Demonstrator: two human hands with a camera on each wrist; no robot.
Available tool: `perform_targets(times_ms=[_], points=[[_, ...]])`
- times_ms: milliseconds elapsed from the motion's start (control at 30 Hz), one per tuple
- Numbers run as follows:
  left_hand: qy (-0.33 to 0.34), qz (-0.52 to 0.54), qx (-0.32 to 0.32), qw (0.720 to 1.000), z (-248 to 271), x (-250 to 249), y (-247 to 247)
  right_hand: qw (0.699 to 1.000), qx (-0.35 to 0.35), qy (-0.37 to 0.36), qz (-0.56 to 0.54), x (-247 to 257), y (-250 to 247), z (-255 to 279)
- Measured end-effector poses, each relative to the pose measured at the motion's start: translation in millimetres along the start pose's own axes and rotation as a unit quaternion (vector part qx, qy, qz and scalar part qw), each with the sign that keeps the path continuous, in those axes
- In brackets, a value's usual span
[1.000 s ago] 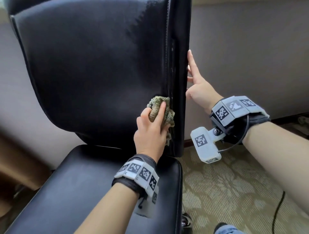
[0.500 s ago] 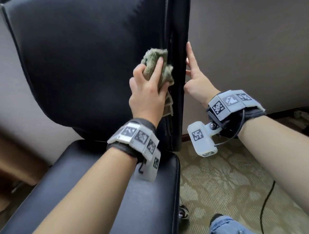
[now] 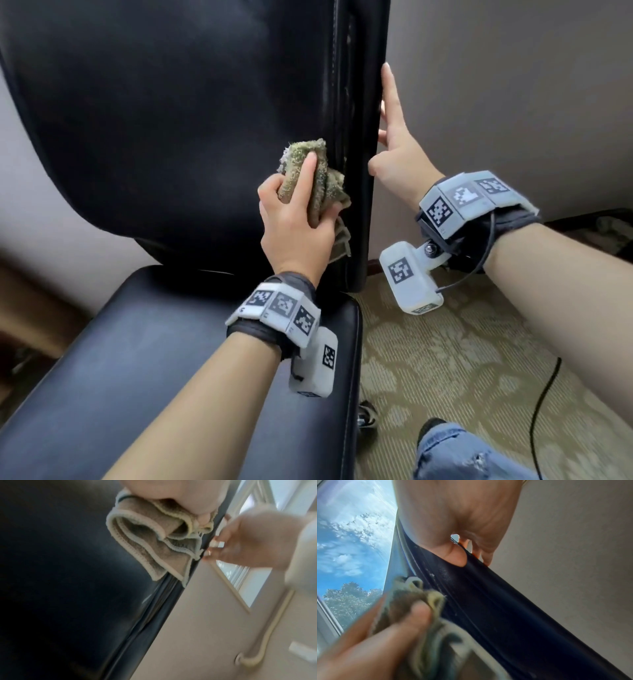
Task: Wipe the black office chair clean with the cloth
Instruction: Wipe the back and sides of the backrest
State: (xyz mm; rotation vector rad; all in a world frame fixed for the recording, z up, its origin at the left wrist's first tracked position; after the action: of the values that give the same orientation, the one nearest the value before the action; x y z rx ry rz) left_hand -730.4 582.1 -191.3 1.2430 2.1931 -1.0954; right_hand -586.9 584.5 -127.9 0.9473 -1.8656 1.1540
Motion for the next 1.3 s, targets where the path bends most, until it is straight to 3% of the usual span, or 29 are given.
perform_targets(times_ms=[100,200,300,733,1000,1167,1300], points=[[0.011,0.086,-0.066,0.994,-42.0,-14.9,-9.2,1.000,0.007,-0.004,0.005,-9.6,4.0,0.7],[0.013,0.100,-0.065,0.993,-62.1,-21.8,-12.5,1.000,0.008,-0.004,0.012,-18.9,6.7,2.7],[0.021,0.078,-0.040,0.996,-43.4,-11.9,-4.8,1.000,-0.005,-0.008,0.014,-26.8,6.3,4.8],[-0.114,0.088,-0.040,0.989,69.7,52.1,56.1,1.000,0.020,-0.008,0.019,-54.5,11.3,26.9],[-0.153,0.108,-0.079,0.979,65.2,44.7,67.6,1.000,0.021,-0.005,0.001,-69.7,14.8,26.9],[-0.006,0.060,-0.136,0.989,7.8,18.1,29.2,0.999,0.034,-0.015,-0.005,-67.3,12.3,29.4],[0.014,0.036,-0.126,0.991,4.2,14.2,30.0,1.000,0.007,-0.007,0.011,-71.9,18.2,27.1]])
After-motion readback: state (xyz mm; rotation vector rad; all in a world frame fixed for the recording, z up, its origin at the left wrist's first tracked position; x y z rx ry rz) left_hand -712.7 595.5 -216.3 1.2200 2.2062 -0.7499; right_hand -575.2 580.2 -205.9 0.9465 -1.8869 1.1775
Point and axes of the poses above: each hand's wrist, its own z-axis away from the middle knuckle, its own y-axis out of the palm, x = y × z, the point moved 1 cm from there along -z, towards the middle knuckle
